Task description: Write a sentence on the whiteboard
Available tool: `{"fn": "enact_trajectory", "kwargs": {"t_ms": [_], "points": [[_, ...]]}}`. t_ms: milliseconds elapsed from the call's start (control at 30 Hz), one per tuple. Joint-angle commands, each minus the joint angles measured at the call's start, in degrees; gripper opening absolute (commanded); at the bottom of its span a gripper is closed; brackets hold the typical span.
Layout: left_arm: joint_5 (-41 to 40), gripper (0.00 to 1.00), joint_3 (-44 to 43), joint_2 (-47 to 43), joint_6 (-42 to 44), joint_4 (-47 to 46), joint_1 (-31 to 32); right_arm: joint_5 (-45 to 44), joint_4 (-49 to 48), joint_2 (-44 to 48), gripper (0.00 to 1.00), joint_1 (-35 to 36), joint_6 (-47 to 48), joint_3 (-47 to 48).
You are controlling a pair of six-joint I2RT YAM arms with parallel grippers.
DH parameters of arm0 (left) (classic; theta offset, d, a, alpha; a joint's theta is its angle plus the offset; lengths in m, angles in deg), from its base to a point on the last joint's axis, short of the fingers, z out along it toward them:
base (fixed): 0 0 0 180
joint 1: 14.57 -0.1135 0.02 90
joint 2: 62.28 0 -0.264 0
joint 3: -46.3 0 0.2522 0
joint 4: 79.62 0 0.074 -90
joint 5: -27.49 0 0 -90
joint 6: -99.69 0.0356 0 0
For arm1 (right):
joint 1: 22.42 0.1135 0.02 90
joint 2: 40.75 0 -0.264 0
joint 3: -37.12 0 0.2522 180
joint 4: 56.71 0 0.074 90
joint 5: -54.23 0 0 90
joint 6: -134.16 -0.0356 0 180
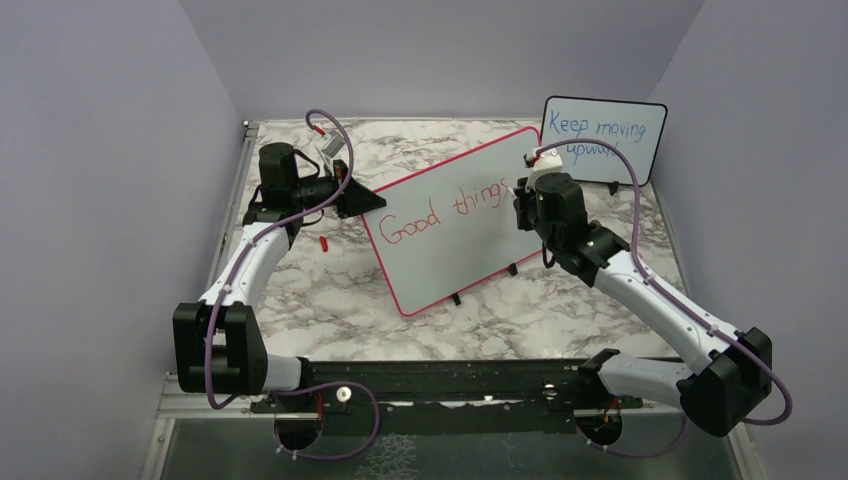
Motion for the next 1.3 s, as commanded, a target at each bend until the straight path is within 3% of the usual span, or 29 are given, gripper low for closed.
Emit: {"fn": "enact_trajectory", "kwargs": {"t_ms": [0,433,833,1267], "points": [[-1.46,0.00,1.07,1.48,4.49,3.77,1.93,-1.14,1.65,0.71,0.01,-0.04,-0.45,-0.93],[-1.55,0.00,1.07,1.46,4.49,3.79,1.91,8.63,3.37,0.88,0.01,-0.01,-1.57,-0.52],[-2.13,0.00,1.10,1.14,4.50,3.87,1.90,4.67,2.59,5.78,0.01,-0.03,-2.87,-0.95],[-3.87,0.00,1.29,1.13,4.36,3.81,1.92,8.19,6.88,11.38,0.01,0.74,-4.34,-2.97]]}}
